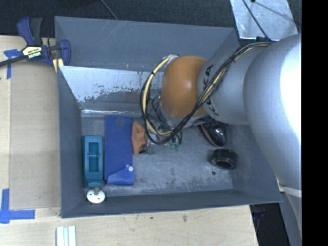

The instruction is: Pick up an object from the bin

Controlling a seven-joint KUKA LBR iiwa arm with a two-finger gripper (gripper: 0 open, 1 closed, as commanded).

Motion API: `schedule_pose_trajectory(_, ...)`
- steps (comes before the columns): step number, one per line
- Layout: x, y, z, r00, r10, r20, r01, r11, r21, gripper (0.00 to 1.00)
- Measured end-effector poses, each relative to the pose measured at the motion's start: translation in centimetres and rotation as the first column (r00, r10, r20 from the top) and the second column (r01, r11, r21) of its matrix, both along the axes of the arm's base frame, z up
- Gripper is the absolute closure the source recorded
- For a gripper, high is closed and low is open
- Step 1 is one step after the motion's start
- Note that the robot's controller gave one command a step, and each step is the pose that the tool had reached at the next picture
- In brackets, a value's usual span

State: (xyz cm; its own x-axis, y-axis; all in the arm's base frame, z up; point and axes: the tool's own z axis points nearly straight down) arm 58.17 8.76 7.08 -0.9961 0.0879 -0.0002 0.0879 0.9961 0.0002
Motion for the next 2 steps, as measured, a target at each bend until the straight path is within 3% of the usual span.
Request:
schedule_pose_trajectory(1,0.0,0.0,0.0,1.000,0.000,0.000,0.000,1.000,0.000,1.00)
schedule_pose_trajectory(2,-1.1,-1.0,18.3,0.997,0.079,0.012,-0.079,0.997,0.000,1.00)
